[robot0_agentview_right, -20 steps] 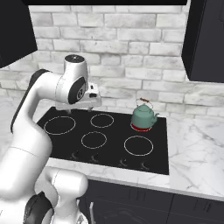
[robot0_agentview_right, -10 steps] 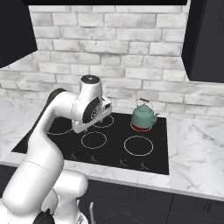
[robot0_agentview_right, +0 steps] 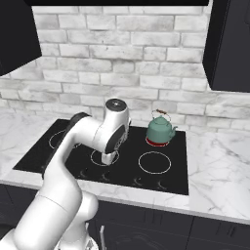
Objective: Lower the heat of the kettle.
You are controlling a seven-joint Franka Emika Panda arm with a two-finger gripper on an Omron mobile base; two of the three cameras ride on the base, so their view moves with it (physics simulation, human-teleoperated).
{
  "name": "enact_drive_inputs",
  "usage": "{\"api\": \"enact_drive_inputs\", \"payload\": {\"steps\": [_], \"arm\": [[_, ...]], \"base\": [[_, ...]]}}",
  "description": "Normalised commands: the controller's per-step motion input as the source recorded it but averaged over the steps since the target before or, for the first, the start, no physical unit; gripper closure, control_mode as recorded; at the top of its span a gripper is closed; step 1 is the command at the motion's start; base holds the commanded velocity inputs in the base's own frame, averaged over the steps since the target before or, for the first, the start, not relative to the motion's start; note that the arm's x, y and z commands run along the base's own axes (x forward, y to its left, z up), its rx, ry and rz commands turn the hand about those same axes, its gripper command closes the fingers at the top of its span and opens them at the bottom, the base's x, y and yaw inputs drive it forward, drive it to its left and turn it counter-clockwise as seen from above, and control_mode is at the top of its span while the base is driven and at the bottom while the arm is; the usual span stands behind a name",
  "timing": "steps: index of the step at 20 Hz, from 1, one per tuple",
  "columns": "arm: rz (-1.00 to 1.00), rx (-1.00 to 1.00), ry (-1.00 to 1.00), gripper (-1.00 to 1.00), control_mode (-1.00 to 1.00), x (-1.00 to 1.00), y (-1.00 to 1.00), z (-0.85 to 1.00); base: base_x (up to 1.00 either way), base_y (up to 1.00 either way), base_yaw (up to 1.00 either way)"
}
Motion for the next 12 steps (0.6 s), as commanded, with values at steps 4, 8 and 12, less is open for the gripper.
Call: {"api": "enact_drive_inputs", "payload": {"steps": [4,8,12], "arm": [[0.44,-0.25,0.07,-1.0,-1.0,0.17,-0.16,-0.26],[0.46,-0.22,0.03,-1.0,-1.0,0.1,-0.1,-0.25],[0.43,-0.09,0.0,-1.0,-1.0,0.0,-0.23,-0.06]], "base": [[0.0,0.0,0.0],[0.0,0.0,0.0],[0.0,0.0,0.0]]}}
